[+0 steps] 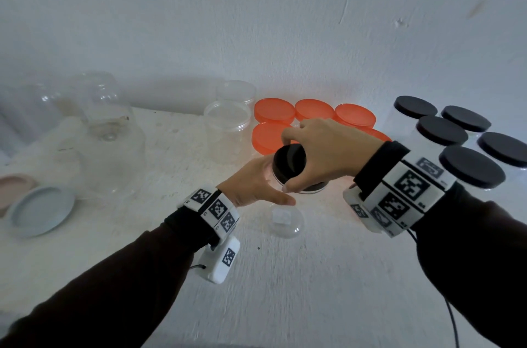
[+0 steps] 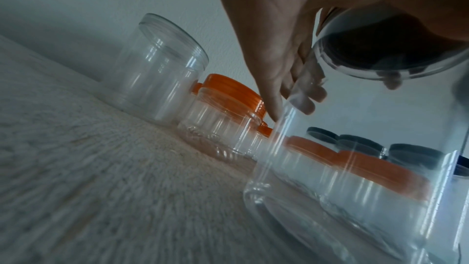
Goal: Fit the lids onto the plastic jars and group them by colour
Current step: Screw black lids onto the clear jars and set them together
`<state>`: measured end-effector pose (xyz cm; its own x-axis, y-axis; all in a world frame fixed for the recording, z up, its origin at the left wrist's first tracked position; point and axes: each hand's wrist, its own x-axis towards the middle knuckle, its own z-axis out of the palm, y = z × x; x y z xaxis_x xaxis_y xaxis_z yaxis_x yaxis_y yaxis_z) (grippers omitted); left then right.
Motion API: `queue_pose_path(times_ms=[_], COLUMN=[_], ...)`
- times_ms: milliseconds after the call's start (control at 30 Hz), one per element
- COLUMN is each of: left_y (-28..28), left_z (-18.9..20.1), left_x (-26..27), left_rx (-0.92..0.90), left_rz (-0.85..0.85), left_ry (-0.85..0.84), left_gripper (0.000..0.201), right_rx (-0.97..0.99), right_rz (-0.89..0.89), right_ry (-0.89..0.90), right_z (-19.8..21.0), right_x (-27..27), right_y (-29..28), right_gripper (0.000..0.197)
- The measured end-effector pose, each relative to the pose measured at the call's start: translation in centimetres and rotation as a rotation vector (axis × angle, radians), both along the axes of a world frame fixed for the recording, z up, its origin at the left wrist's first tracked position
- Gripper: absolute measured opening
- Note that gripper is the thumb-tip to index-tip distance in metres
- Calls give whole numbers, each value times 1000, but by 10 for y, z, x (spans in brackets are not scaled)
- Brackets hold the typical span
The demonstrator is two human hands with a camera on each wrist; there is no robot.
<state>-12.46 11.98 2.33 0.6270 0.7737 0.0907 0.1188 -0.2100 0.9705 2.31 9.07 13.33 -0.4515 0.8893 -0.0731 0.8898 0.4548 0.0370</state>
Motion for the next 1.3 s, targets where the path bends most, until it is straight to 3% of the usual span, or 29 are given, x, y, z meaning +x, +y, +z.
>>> queue_pose_path(times_ms=[167, 333, 500, 667, 833, 1300], left_y=[3, 5, 1, -2, -5, -12], left_z=[2, 7, 10, 10, 6, 5], left_x=[-1, -2, 1, 2, 2, 1], left_rx=[20, -46, -54, -51, -69, -9], left_rz=[-46, -123, -146, -123, -93, -39], left_ry=[26, 64, 73, 70, 14, 3], left_gripper=[67, 69, 85, 71, 70, 68], right_rx=[8, -359, -243, -124, -70, -61], right_rz=[-22, 97, 133, 150, 122, 76], right_ry=[-24, -24, -39, -46, -32, 26], right_z=[2, 17, 14, 8, 8, 2], right_x=[3, 12, 8, 10, 6, 8], right_y=[-3, 1, 3, 1, -3, -8], right_gripper=[68, 81, 75, 74, 72, 69])
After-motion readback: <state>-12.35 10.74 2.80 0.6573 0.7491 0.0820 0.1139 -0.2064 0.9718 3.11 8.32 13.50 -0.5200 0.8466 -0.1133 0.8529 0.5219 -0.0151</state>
